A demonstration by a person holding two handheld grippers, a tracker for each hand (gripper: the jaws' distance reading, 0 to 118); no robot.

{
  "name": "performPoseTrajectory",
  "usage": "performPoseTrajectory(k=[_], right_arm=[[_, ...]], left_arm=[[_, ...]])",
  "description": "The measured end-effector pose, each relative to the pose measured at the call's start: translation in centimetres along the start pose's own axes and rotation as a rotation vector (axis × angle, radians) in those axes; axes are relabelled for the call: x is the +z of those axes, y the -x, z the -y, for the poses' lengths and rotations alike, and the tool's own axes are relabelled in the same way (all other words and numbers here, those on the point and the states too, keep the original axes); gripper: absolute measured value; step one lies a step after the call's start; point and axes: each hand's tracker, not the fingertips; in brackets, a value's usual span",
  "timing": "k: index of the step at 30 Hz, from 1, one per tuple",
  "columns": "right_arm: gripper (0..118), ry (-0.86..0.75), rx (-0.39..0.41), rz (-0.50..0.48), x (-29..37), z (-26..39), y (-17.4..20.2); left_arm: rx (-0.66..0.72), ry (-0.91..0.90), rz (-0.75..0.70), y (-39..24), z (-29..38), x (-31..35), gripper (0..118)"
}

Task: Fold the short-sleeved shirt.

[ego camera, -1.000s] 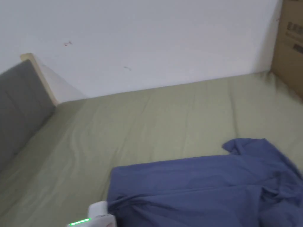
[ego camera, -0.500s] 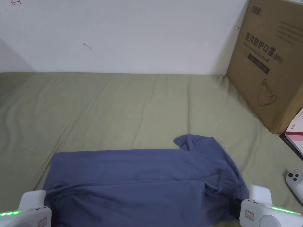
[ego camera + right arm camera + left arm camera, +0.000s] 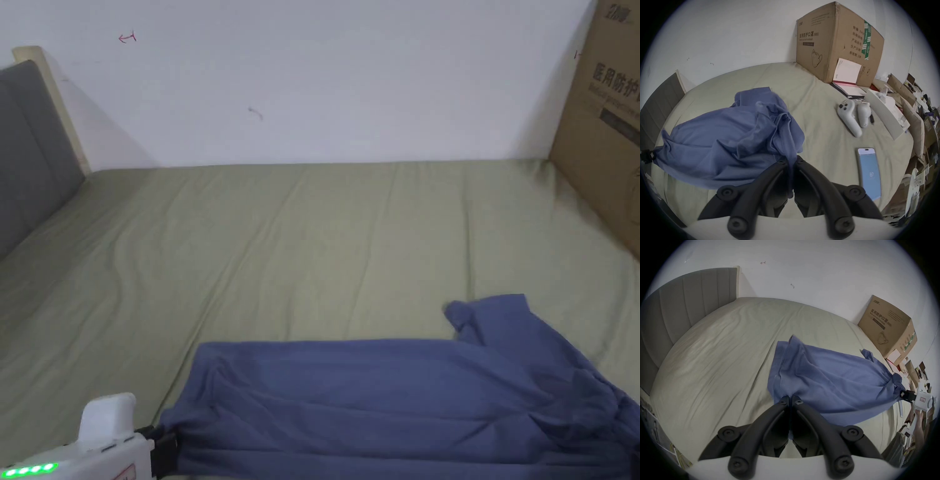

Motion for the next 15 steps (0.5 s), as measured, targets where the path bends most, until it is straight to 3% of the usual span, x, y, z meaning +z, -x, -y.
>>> performPoseTrajectory(k=[8,13,14,15], right_arm=[[4,0.071,0.013,0.005,7.1,5.9,-0.8],[5,0.138,0.044,-0.013,7.4,7.6,-0.8],[10,0.16,0.05,-0.008,7.4,7.4,-0.6],[24,0.152,0.049,0.01,7.6,7.3,-0.5]], left_arm=[[-0.051,0.044,-0.003,0.0,7.0,6.8,1],[-0.05,0.071,-0.01,0.5,9.1,6.8,2],[-0.025,0.087,-0.024,0.6,9.3,6.4,4],[-0.019,0.079,-0.036,0.6,9.1,6.5,16]])
